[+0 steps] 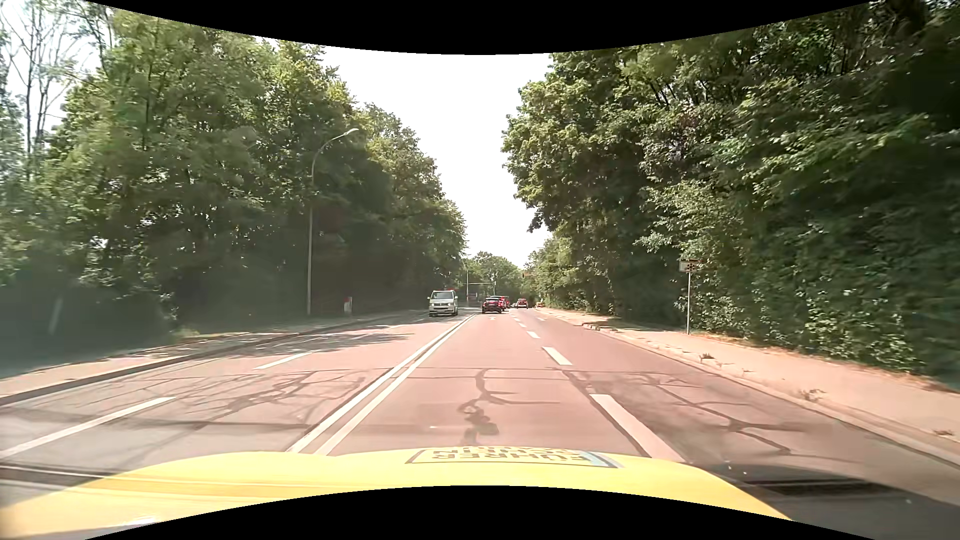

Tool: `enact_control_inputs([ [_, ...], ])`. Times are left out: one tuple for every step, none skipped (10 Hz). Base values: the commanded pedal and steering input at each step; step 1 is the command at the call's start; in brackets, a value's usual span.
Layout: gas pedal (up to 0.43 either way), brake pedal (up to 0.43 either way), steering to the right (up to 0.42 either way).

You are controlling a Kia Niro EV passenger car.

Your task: Follow the waypoints while adhering to traffic rules and regulations

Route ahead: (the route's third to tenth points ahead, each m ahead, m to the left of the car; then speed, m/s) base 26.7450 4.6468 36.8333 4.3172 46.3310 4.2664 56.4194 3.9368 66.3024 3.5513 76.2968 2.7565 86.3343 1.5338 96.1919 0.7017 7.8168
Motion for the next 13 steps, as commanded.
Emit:
enact_control_inputs([
  [0.0, 0.0, -0.001],
  [0.0, 0.0, -0.001],
  [0.0, 0.0, -0.001],
  [0.0, 0.0, -0.001],
  [0.0, 0.0, 0.0],
  [0.0, 0.0, 0.0],
  [0.0, 0.0, 0.0],
  [0.0, 0.0, 0.0],
  [0.0, 0.0, 0.0],
  [0.0, 0.0, 0.0],
  [0.0, 0.0, 0.002],
  [0.0, 0.0, 0.004],
  [0.0, 0.0, 0.004],
])
